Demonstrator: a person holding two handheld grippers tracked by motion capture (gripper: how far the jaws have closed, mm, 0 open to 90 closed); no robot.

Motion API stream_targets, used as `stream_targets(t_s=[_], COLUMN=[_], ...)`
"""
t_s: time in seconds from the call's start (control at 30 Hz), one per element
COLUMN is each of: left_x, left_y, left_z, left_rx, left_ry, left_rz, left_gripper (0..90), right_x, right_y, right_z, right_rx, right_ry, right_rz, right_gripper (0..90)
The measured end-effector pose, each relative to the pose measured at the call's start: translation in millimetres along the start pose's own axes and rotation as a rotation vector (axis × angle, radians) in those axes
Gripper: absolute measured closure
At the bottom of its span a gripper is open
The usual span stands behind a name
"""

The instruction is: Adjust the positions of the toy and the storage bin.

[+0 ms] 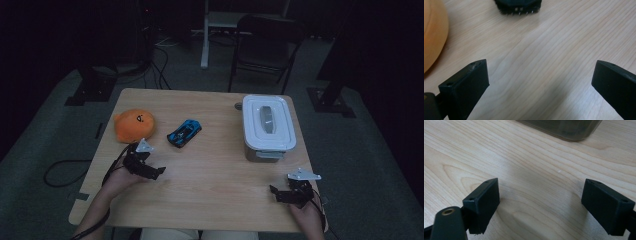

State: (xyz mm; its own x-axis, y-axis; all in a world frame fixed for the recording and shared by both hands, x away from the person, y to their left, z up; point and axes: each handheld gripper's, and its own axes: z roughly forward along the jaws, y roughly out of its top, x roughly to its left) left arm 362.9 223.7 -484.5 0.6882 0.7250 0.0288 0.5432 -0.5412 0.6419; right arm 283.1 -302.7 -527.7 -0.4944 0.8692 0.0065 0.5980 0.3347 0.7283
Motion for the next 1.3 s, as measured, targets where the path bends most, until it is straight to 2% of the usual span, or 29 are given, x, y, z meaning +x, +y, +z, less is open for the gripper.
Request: stream_targets(t_s=[0.3, 0.43, 0.5, 0.63, 0.8, 0.83, 0.87, 0.9, 0.93, 1.1, 1.3], left_x=[-1.5, -0.8, -1.2, -0.2, 3.6, 5.6, 6.1, 7.2, 7.4, 6.7, 16.7], left_y=[27.5, 39.3, 45.1, 56.2, 68.3, 75.2, 78.7, 82.9, 85.4, 99.5, 109.8], left_z=[6.9, 10.7, 14.2, 23.2, 31.9, 35.4, 37.5, 39.9, 42.1, 56.9, 73.6], left_rx=[-0.005, -0.016, -0.02, -0.01, -0.005, -0.001, 0.0, -0.001, 0.001, 0.035, 0.07], left_ry=[-0.003, -0.02, -0.011, -0.03, -0.012, -0.01, -0.012, -0.032, -0.035, -0.012, -0.003], left_rz=[0.031, 0.027, 0.033, 0.033, 0.019, 0.02, 0.018, 0.018, 0.012, 0.036, 0.014], left_gripper=[1.6, 1.6, 1.6, 1.6, 1.6, 1.6, 1.6, 1.6, 1.6, 1.6, 1.6], right_x=[0.0, 0.0, 0.0, 0.0, 0.0, 0.0, 0.0, 0.0, 0.0, 0.0, 0.2], right_y=[0.0, 0.0, 0.0, 0.0, 0.0, 0.0, 0.0, 0.0, 0.0, 0.0, 0.0], right_z=[0.0, 0.0, 0.0, 0.0, -0.1, -0.1, -0.1, -0.1, -0.1, -0.1, -0.2], right_rx=[0.0, 0.0, 0.0, 0.0, 0.0, 0.0, 0.0, 0.0, 0.0, -0.001, -0.001], right_ry=[0.0, 0.0, 0.0, 0.0, 0.0, 0.0, 0.0, 0.0, 0.0, 0.0, 0.001], right_rz=[0.0, 0.0, 0.0, 0.0, 0.0, 0.0, -0.001, 0.0, 0.0, -0.001, 0.0], right_gripper=[14.5, 14.5, 14.6, 14.5, 14.6, 14.6, 14.6, 14.6, 14.6, 14.6, 14.8])
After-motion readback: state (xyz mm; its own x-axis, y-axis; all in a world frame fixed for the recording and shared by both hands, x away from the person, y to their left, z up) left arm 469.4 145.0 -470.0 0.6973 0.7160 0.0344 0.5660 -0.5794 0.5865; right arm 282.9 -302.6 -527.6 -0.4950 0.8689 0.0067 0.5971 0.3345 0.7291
